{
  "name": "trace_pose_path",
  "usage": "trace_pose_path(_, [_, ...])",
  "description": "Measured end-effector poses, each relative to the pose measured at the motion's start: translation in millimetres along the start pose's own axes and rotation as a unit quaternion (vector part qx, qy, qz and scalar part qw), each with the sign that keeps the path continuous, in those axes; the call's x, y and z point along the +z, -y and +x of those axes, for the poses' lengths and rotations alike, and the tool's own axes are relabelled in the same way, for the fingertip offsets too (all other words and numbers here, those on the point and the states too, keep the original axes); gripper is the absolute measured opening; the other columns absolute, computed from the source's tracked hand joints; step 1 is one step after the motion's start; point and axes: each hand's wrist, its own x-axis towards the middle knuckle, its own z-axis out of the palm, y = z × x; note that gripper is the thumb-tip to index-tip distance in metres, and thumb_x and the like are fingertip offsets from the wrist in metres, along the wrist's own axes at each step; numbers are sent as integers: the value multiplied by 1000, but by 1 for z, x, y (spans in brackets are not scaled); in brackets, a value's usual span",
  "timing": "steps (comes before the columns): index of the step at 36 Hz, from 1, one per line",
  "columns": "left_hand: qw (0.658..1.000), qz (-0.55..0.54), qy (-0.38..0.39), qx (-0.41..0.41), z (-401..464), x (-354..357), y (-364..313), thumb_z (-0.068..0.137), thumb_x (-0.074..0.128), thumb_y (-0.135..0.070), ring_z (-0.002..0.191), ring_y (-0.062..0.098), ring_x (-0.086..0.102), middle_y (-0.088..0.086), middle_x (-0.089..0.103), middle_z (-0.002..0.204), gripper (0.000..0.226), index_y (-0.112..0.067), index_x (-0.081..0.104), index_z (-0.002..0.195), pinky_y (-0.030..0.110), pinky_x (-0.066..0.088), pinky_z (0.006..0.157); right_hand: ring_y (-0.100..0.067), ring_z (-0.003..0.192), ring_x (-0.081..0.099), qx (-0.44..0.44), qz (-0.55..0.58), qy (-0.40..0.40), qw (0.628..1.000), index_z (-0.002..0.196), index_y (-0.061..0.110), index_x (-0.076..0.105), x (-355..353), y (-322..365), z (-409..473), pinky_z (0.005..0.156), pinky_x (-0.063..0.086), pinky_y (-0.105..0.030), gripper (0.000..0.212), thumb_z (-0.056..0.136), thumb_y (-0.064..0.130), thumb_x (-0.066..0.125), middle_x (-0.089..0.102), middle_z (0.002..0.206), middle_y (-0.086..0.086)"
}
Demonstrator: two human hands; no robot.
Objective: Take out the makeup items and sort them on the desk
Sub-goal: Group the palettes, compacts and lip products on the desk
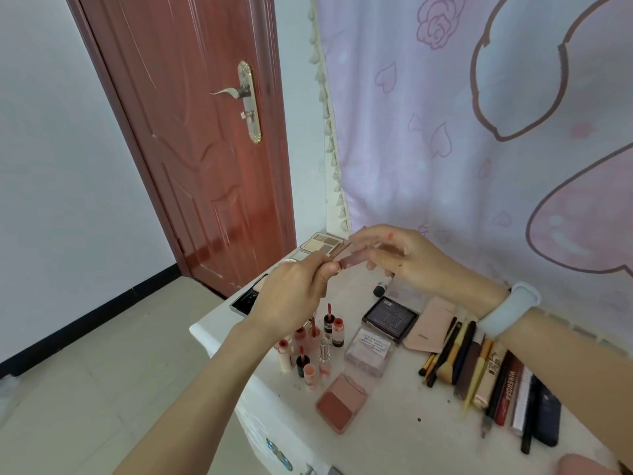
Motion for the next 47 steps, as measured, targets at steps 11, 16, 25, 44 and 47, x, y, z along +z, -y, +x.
trace_pose_path(11, [996,45,76,31,27,-15,5,94,32,-48,64,19,47,-10,46,63,47,-14,65,94,32,36,60,-14,91,53,-33,-286,17,958,97,31,44,-13,-1,4,79,41,-31,15,92,23,55,59,98,9])
trace_pose_path(16, [989,-38,140,8,35,-22,10,97,41,-37,59,13,43,-3,50,65,25,-25,58,81,23,34,58,-14,91,54,-136,-415,-47,899,115,21,54,-17,-12,8,72,30,-26,21,95,24,52,60,93,9])
trace_pose_path(25, [976,-162,101,-110,37,-41,49,96,51,-27,68,14,61,-4,67,66,24,-17,67,82,19,45,70,-16,92,46,1,-257,-152,954,104,16,70,-42,-46,10,78,33,-25,18,88,13,62,48,97,3])
trace_pose_path(44, [935,-306,-26,-180,37,-9,55,91,61,-15,74,3,58,3,70,70,18,-1,68,81,11,47,75,-10,88,45,107,-143,1,984,83,36,65,64,-110,30,79,39,-32,1,82,37,66,66,91,20])
trace_pose_path(47, [935,-307,-17,-179,33,-11,55,92,60,-13,75,4,61,8,71,71,18,1,67,83,12,47,74,-7,89,42,97,-175,1,980,91,31,69,72,-112,36,77,33,-29,11,83,38,65,67,94,17])
